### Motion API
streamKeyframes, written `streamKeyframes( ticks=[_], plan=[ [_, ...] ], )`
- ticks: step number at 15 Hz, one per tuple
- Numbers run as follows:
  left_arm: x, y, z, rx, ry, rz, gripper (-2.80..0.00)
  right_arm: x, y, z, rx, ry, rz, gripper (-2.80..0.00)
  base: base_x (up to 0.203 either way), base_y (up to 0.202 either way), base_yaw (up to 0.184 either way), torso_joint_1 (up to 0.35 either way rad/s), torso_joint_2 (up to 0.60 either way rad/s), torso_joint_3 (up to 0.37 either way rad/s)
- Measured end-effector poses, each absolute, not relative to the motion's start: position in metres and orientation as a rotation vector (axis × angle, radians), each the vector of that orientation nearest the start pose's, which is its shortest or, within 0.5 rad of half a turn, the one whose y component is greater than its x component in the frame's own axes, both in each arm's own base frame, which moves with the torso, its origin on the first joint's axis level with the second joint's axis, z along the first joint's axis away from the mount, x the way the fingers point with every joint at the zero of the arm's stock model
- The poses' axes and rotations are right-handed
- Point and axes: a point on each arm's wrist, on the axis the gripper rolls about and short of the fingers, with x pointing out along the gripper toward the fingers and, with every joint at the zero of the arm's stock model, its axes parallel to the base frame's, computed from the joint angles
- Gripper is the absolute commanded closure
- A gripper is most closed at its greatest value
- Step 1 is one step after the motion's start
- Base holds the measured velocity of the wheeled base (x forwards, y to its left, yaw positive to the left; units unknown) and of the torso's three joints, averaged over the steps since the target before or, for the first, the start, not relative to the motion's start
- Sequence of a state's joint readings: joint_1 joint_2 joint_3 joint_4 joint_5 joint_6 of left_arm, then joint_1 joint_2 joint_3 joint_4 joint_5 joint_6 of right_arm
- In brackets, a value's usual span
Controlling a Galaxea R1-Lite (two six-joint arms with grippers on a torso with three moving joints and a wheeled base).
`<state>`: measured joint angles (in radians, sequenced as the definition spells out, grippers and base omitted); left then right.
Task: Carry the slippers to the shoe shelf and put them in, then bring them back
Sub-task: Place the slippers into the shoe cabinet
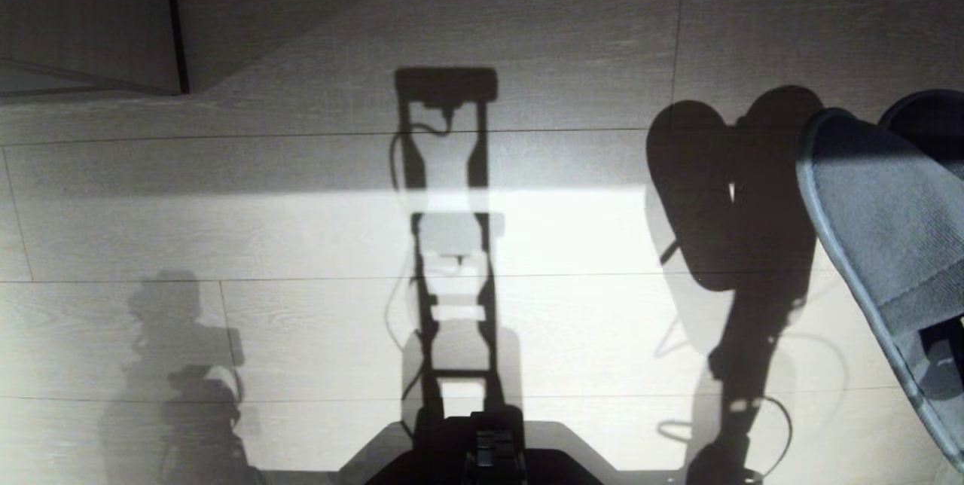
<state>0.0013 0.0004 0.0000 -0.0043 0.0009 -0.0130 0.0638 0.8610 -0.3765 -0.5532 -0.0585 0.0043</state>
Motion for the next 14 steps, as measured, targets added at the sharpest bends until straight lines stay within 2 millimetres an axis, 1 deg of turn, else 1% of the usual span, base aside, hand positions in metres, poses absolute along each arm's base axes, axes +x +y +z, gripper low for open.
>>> streamKeyframes(
  ticks=[3, 7, 14],
  plan=[
    [-0.023, 0.000, 0.076, -0.013, -0.003, 0.002, 0.00, 0.080, 0.004, 0.204, 0.006, -0.040, 0.011, 0.00, 0.000, 0.000, 0.000, 0.000, 0.00, 0.000],
    [-0.023, 0.000, 0.076, -0.013, -0.004, 0.002, 0.00, 0.055, 0.002, 0.177, 0.004, -0.004, 0.030, 0.00, 0.000, 0.000, 0.000, 0.000, 0.00, 0.000],
    [-0.023, 0.000, 0.076, -0.013, -0.004, 0.003, 0.00, 0.021, 0.001, 0.143, -0.001, 0.032, 0.043, 0.00, 0.000, 0.000, 0.000, 0.000, 0.00, 0.000]
  ],
)
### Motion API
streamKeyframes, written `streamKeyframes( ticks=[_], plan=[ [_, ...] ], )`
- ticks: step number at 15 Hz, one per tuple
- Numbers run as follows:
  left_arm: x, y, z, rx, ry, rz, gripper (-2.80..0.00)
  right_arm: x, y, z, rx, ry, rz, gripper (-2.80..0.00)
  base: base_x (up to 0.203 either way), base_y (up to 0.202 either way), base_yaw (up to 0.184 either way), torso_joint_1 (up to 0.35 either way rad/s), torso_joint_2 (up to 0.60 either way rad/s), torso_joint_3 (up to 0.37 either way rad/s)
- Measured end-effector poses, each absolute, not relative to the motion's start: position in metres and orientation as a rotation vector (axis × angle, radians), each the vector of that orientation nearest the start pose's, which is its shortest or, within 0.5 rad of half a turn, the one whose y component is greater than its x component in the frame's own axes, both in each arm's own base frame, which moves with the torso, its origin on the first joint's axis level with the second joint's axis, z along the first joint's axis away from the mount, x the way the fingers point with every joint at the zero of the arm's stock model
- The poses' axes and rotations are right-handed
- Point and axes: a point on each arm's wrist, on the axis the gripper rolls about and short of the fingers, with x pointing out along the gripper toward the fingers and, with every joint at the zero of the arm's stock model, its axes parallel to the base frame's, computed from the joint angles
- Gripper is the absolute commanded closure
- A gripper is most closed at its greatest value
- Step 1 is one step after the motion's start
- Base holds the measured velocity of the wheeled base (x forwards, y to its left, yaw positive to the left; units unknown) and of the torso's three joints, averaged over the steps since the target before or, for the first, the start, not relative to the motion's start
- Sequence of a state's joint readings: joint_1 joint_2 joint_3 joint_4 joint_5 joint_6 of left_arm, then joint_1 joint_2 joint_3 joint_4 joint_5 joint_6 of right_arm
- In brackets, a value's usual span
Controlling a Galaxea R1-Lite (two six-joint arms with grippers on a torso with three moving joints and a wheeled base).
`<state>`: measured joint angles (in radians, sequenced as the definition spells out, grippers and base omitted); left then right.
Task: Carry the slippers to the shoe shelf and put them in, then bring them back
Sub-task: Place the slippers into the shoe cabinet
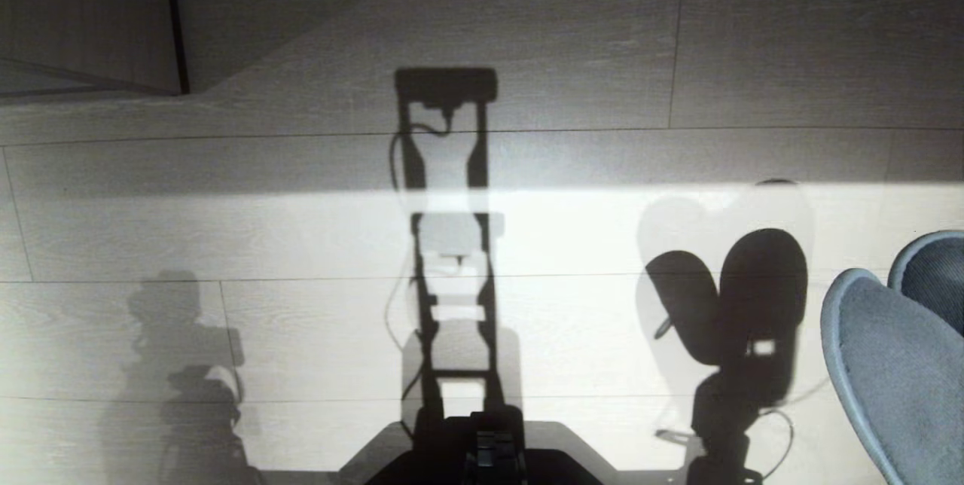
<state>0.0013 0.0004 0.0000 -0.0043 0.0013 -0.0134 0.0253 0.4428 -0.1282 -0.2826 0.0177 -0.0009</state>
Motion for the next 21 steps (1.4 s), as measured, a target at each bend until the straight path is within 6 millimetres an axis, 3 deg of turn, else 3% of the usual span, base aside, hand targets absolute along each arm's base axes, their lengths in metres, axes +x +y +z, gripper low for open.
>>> streamKeyframes(
  ticks=[11, 21],
  plan=[
    [-0.023, 0.000, 0.076, -0.013, -0.004, 0.003, 0.00, -0.008, 0.000, 0.096, -0.046, 0.013, 0.035, 0.00, 0.000, 0.000, 0.000, 0.000, 0.00, 0.000],
    [-0.023, 0.000, 0.076, -0.013, -0.004, 0.003, 0.00, -0.022, 0.000, 0.075, -0.057, 0.012, 0.031, 0.00, 0.000, 0.000, 0.000, 0.000, 0.00, 0.000]
  ],
)
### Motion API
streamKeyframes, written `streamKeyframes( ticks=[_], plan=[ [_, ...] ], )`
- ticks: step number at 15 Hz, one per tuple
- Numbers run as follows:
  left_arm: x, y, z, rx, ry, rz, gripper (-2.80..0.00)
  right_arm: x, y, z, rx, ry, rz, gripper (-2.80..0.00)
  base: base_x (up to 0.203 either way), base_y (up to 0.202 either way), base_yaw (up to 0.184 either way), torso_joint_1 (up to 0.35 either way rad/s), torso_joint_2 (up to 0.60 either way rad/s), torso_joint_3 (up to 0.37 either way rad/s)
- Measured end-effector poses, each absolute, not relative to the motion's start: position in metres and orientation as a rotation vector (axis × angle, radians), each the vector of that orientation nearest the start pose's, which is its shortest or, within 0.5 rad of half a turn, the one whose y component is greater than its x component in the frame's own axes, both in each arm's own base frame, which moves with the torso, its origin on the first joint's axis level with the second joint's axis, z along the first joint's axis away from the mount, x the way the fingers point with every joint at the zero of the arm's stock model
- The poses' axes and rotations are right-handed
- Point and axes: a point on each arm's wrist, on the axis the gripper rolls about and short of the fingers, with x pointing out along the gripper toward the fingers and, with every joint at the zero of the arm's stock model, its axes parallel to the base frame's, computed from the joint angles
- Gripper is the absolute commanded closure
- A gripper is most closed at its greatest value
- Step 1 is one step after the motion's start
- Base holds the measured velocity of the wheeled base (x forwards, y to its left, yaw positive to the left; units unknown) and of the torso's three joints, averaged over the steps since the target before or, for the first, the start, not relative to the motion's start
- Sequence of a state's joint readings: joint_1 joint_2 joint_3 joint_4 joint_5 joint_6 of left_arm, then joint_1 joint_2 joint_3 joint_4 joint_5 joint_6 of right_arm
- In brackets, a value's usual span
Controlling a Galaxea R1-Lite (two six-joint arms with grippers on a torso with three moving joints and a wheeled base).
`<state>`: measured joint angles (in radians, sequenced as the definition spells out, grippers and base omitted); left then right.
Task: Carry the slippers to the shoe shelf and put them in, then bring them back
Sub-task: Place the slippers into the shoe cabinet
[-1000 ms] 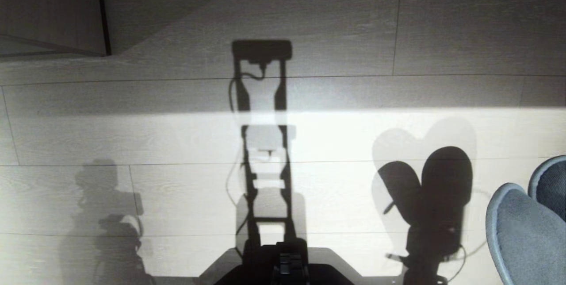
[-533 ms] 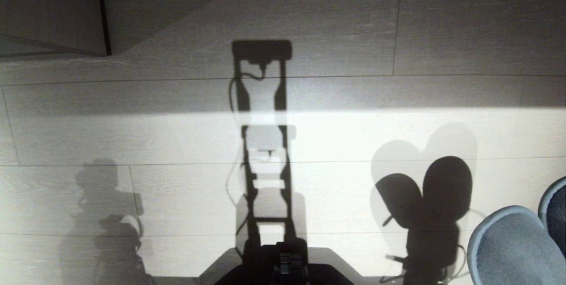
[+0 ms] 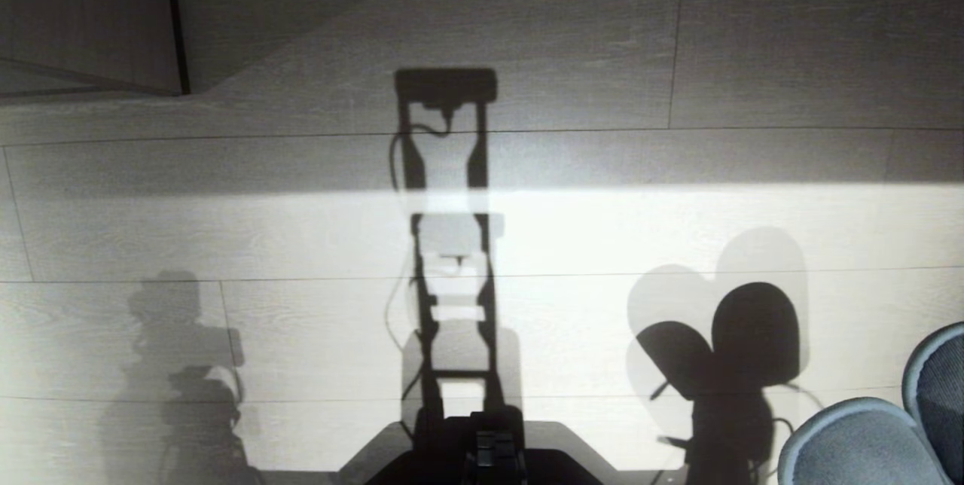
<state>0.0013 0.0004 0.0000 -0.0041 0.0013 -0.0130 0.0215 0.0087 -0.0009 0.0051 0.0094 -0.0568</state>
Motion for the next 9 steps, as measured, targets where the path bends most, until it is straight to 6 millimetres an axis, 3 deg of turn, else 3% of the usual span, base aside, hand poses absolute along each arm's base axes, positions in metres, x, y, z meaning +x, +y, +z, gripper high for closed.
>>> streamKeyframes(
  ticks=[9],
  plan=[
    [-0.0228, 0.0000, 0.0759, -0.013, -0.004, 0.002, 0.00, -0.0231, -0.0003, 0.0749, -0.019, 0.001, 0.028, 0.00, 0.000, 0.000, 0.000, 0.000, 0.00, 0.000]
  ],
)
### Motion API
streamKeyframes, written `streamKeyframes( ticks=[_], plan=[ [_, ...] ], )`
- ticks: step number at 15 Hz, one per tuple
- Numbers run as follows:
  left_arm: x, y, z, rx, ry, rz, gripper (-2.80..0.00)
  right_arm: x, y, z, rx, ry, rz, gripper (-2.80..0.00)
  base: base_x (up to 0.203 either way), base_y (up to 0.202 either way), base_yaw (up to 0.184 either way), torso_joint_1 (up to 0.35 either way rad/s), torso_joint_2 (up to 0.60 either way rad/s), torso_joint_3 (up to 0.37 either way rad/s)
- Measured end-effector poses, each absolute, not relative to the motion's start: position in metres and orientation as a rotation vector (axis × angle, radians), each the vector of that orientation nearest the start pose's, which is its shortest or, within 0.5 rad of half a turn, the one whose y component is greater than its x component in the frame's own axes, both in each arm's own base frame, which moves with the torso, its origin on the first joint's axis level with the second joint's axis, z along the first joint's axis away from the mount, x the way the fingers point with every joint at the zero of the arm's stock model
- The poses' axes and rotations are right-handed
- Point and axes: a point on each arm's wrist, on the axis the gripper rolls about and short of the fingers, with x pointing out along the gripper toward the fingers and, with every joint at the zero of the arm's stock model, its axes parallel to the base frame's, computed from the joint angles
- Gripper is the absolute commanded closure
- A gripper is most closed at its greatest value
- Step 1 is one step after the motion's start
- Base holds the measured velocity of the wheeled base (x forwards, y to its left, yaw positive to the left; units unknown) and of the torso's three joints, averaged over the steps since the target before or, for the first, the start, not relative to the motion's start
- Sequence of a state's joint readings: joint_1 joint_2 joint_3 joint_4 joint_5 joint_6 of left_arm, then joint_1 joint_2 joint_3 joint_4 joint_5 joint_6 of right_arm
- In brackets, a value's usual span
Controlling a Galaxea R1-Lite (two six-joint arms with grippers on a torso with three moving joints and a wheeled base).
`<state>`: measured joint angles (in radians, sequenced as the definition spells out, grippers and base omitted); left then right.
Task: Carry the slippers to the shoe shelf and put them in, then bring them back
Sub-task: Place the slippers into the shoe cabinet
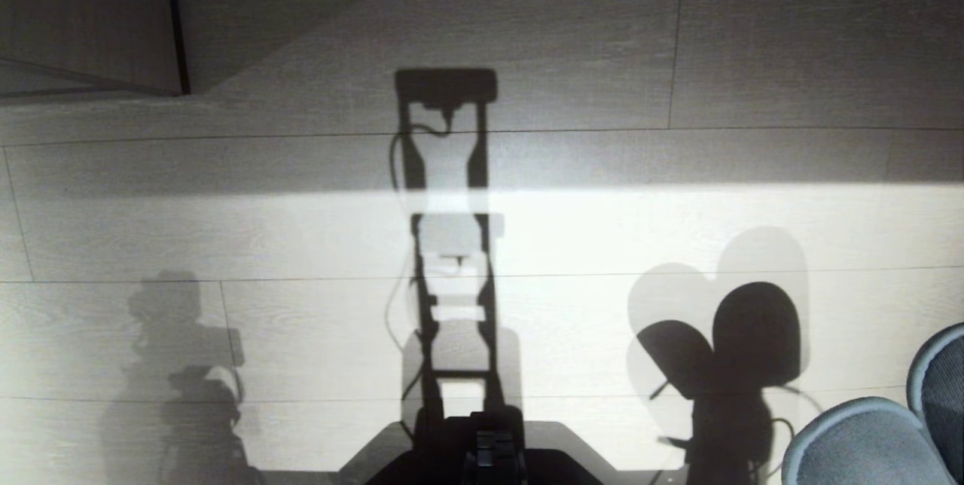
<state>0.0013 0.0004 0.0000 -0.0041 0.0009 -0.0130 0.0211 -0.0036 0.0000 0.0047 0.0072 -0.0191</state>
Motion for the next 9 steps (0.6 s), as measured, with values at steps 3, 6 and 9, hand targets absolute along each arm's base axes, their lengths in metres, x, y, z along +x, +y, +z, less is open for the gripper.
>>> streamKeyframes(
  ticks=[3, 6, 9],
  plan=[
    [-0.0228, 0.0000, 0.0759, -0.013, -0.003, 0.003, 0.00, -0.0231, -0.0003, 0.0750, -0.020, 0.000, 0.028, 0.00, 0.000, 0.000, 0.000, 0.000, 0.00, 0.000],
    [-0.0228, 0.0000, 0.0759, -0.013, -0.003, 0.003, 0.00, -0.0231, -0.0003, 0.0750, -0.019, 0.000, 0.028, 0.00, 0.000, 0.000, 0.000, 0.000, 0.00, 0.000],
    [-0.0228, 0.0000, 0.0759, -0.013, -0.004, 0.003, 0.00, -0.0231, -0.0003, 0.0750, -0.019, 0.000, 0.028, 0.00, 0.000, 0.000, 0.000, 0.000, 0.00, 0.000]
  ],
)
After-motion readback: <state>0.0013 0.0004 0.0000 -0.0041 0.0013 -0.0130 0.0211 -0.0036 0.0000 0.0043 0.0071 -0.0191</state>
